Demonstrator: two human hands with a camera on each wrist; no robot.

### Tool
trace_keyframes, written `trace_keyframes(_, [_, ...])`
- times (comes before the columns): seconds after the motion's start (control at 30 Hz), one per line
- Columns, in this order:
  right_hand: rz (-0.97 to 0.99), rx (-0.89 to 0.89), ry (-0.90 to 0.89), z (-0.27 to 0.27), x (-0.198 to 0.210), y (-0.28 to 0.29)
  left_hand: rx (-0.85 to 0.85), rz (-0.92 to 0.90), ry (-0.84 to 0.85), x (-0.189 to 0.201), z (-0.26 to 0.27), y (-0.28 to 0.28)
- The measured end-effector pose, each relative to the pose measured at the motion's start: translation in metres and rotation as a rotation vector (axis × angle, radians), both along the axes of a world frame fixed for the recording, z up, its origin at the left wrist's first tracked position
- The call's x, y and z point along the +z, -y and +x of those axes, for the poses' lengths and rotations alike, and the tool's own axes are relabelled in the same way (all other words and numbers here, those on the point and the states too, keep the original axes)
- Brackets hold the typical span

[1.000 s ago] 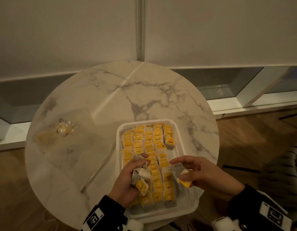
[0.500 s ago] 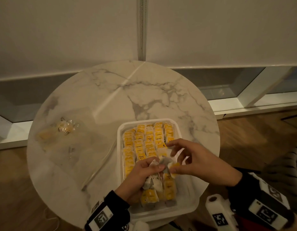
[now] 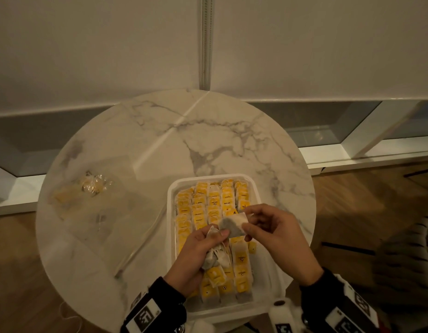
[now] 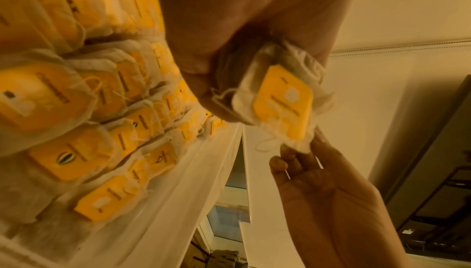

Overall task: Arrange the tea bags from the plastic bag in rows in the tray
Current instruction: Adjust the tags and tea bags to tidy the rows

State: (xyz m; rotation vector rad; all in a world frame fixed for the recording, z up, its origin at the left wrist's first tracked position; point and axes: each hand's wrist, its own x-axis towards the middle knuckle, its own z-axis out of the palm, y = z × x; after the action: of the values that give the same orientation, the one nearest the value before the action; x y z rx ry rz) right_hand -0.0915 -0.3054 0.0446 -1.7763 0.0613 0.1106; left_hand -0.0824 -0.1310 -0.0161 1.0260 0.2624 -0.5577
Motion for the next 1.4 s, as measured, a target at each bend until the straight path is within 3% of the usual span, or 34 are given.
trace_keyframes(0.1, [-0.054,0.040,0.032,0.004,0.008,0.006,-0.025,-0.010,-0.017,0.004,-0.001,0.002])
trace_keyframes(0.2, [-0.279,-0.070,0.205,0.014,0.018,0.023,-0.019,0.031,-0.010,0.004,0.000,0.001])
trace_keyframes(0.27, [-0.456,-0.024,0.249,0.020,0.021,0.034,-0.005,0.054,-0.001,0.004,-0.001,-0.001])
trace_keyframes(0.37, [-0.637,0.277,0.080,0.022,0.019,0.039,0.001,0.057,-0.015,0.004,0.000,-0.002])
trace_keyframes(0.5, [-0.694,0.148,0.131,0.027,0.019,0.045,0.006,0.026,-0.015,0.003,0.000,-0.004])
trace_keyframes(0.57, [-0.757,0.213,0.089,0.028,0.021,0.044,0.007,0.027,-0.005,0.003,-0.001,-0.003])
trace_keyframes(0.63, [-0.735,0.325,-0.015,0.026,0.021,0.040,0.011,0.030,0.003,0.005,-0.001,-0.003])
trace_keyframes(0.73, [-0.757,0.262,0.032,0.028,0.020,0.040,0.016,0.029,0.005,0.007,-0.001,-0.002])
trace_keyframes(0.87, [-0.654,0.322,-0.075,0.027,0.020,0.037,0.005,0.044,0.030,0.007,-0.002,-0.003])
trace_keyframes(0.97, [-0.742,0.287,-0.016,0.025,0.016,0.036,-0.001,0.057,0.051,0.008,-0.002,-0.003])
trace_keyframes(1.23, [-0.327,0.323,-0.087,0.016,0.039,0.024,-0.113,0.102,0.089,0.008,-0.001,-0.002])
trace_keyframes(1.4, [-0.282,0.341,0.012,0.009,0.052,0.020,-0.176,0.094,0.156,0.017,-0.001,-0.001])
